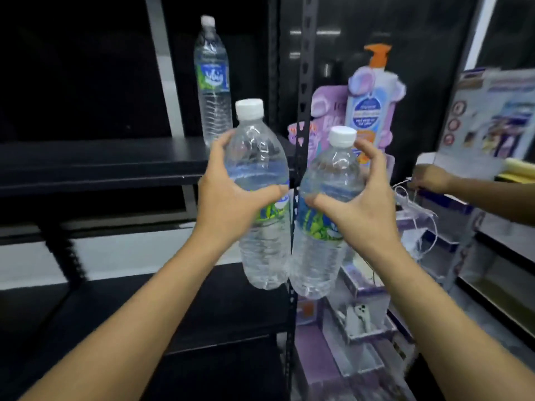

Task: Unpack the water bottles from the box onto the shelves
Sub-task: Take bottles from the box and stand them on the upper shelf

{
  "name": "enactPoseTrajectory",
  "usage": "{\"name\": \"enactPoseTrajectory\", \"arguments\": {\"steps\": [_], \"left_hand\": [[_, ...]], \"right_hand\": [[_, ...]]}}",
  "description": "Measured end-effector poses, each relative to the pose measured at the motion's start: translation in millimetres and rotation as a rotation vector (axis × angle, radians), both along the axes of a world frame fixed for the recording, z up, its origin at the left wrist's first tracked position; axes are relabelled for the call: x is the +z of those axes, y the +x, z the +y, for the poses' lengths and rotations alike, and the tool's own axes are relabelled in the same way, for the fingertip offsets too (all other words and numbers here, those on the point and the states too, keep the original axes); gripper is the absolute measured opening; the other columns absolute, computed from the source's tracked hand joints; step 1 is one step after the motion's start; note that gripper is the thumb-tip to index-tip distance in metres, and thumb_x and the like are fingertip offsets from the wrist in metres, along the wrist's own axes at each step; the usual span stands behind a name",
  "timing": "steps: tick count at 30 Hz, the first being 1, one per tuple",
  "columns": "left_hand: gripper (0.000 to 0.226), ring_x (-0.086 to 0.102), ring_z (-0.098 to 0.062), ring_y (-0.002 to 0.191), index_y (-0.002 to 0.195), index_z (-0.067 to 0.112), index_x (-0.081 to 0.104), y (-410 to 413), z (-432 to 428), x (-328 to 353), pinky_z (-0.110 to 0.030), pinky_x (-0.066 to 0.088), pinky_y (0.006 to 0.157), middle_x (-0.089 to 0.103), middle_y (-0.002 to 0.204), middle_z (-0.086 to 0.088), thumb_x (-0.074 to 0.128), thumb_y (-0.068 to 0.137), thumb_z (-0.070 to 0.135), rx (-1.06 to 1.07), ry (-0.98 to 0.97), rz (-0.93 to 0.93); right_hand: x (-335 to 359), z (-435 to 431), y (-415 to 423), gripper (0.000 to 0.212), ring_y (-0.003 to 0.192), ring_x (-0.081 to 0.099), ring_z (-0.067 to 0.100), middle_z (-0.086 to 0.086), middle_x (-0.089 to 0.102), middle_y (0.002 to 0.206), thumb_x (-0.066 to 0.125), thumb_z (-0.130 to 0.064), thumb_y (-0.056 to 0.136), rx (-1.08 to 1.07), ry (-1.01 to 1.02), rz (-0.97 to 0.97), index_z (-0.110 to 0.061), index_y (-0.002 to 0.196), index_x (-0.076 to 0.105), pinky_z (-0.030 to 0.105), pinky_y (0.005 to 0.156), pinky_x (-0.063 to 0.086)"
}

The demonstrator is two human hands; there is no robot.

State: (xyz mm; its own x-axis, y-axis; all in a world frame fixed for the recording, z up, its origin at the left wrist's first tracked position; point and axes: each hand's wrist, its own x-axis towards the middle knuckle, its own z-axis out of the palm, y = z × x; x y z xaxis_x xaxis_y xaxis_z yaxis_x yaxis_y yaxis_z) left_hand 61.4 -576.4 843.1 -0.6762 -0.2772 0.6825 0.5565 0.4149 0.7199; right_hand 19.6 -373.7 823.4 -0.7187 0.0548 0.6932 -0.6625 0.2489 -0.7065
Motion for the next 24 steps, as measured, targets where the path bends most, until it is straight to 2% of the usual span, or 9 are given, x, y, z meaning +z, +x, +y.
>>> {"name": "enactPoseTrajectory", "arguments": {"steps": [2,3,6,9,11,14,16,19,24], "left_hand": [[0.099,0.063,-0.015,0.121,0.141,0.033,0.041,4.0,-11.5,28.6,-0.043,0.054,0.101,0.062,0.134,0.005,0.096,0.058,0.029,0.044,0.036,0.063],[0.099,0.063,-0.013,0.121,0.140,0.031,0.040,5.5,-17.9,42.5,-0.042,0.054,0.102,0.061,0.134,0.005,0.096,0.058,0.028,0.069,0.050,0.090],[0.096,0.067,-0.009,0.111,0.136,0.030,0.042,7.5,-40.7,81.7,-0.041,0.057,0.097,0.063,0.127,0.007,0.095,0.057,0.031,0.130,0.041,0.134],[0.091,0.069,-0.006,0.104,0.132,0.029,0.043,2.2,-73.5,114.7,-0.038,0.058,0.094,0.065,0.120,0.009,0.096,0.057,0.032,0.186,-0.008,0.162],[0.091,0.068,-0.005,0.104,0.132,0.026,0.045,-3.6,-97.9,133.8,-0.035,0.058,0.094,0.065,0.120,0.008,0.096,0.057,0.034,0.220,-0.032,0.186],[0.090,0.068,-0.008,0.103,0.124,0.026,0.047,-16.5,-141.6,157.9,-0.037,0.058,0.093,0.067,0.116,0.009,0.094,0.049,0.039,0.278,-0.043,0.222],[0.089,0.068,-0.013,0.107,0.118,0.030,0.047,-25.6,-174.6,172.1,-0.041,0.058,0.093,0.066,0.115,0.008,0.093,0.043,0.044,0.314,-0.050,0.231],[0.090,0.067,-0.015,0.107,0.116,0.030,0.046,-40.5,-225.9,191.1,-0.040,0.057,0.094,0.066,0.113,0.008,0.093,0.040,0.045,0.347,-0.059,0.249],[0.097,0.067,-0.013,0.105,0.120,0.028,0.047,-68.2,-304.1,207.1,-0.041,0.058,0.094,0.065,0.114,0.009,0.092,0.036,0.045,0.381,-0.063,0.221]], "right_hand": [[26.3,-9.8,2.2,0.088,0.105,0.057,-0.018,-0.039,0.058,0.114,0.091,-0.025,0.068,0.000,-0.035,0.073,-0.038,0.141,0.044,0.010,0.092,0.047],[39.8,-16.7,3.7,0.089,0.109,0.055,-0.018,-0.036,0.058,0.119,0.091,-0.029,0.068,-0.002,-0.065,0.100,-0.039,0.142,0.044,0.011,0.096,0.046],[73.4,-41.0,1.6,0.092,0.119,0.059,-0.001,-0.022,0.057,0.133,0.089,-0.036,0.063,0.020,-0.147,0.140,-0.038,0.144,0.045,0.031,0.106,0.049],[98.3,-72.1,-5.9,0.092,0.101,0.065,-0.007,-0.029,0.062,0.117,0.091,-0.032,0.061,0.075,-0.176,0.181,-0.035,0.142,0.047,0.028,0.097,0.054],[112.3,-94.1,-12.5,0.091,0.094,0.067,-0.007,-0.044,0.063,0.101,0.092,-0.025,0.063,0.091,-0.141,0.221,-0.032,0.142,0.047,0.027,0.092,0.056],[131.6,-129.6,-19.9,0.091,0.098,0.070,0.007,-0.054,0.057,0.091,0.091,-0.030,0.062,0.098,-0.103,0.268,-0.034,0.141,0.046,0.043,0.094,0.057],[143.6,-152.9,-29.4,0.092,0.103,0.069,0.014,-0.042,0.063,0.097,0.090,-0.035,0.059,0.091,-0.118,0.286,-0.036,0.140,0.046,0.045,0.094,0.057],[164.2,-186.5,-42.9,0.092,0.102,0.070,0.010,-0.025,0.062,0.114,0.090,-0.037,0.056,0.082,-0.179,0.301,-0.033,0.139,0.049,0.041,0.094,0.058],[198.1,-244.6,-64.3,0.094,0.108,0.068,0.011,-0.016,0.063,0.121,0.089,-0.044,0.048,0.018,-0.246,0.266,-0.036,0.133,0.052,0.040,0.096,0.057]]}}
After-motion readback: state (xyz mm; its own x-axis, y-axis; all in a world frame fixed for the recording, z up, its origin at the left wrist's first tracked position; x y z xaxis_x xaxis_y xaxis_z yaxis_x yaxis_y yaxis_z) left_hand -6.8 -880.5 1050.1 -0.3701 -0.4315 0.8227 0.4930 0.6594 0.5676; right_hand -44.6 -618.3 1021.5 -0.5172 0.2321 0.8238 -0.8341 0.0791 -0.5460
